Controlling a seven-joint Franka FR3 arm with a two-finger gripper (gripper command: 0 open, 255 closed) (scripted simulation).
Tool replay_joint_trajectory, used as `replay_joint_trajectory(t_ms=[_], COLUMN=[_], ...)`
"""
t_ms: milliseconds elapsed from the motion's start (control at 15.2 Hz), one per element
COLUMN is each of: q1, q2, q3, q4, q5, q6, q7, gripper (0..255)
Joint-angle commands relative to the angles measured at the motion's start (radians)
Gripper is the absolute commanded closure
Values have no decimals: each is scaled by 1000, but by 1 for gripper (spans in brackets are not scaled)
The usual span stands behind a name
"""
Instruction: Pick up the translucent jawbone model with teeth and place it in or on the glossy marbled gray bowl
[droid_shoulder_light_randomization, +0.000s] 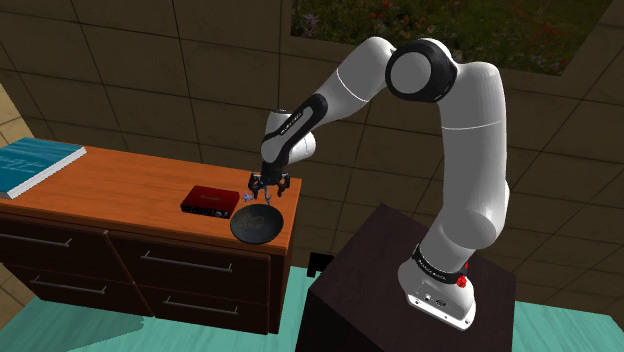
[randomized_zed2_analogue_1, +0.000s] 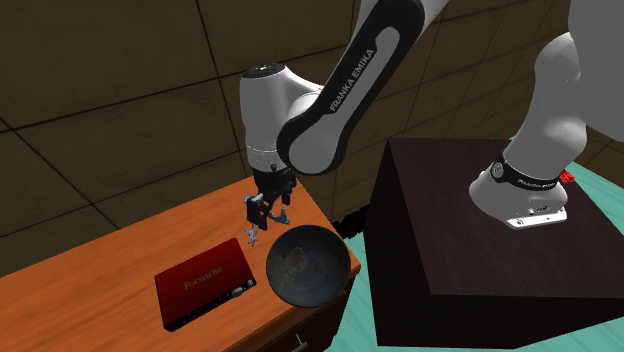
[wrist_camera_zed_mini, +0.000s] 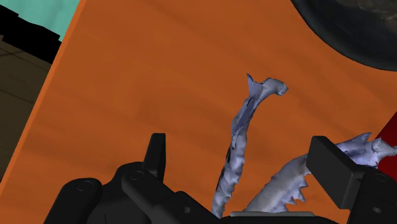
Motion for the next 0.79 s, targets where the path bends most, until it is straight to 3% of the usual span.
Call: replay_joint_trajectory(t_ms=[0, 726], q1=[0, 0], q2=[0, -23], q3=[0, -1], q4=[0, -4], q5=[0, -1], q6=[0, -20], q7=[0, 4], gripper=[255, 255])
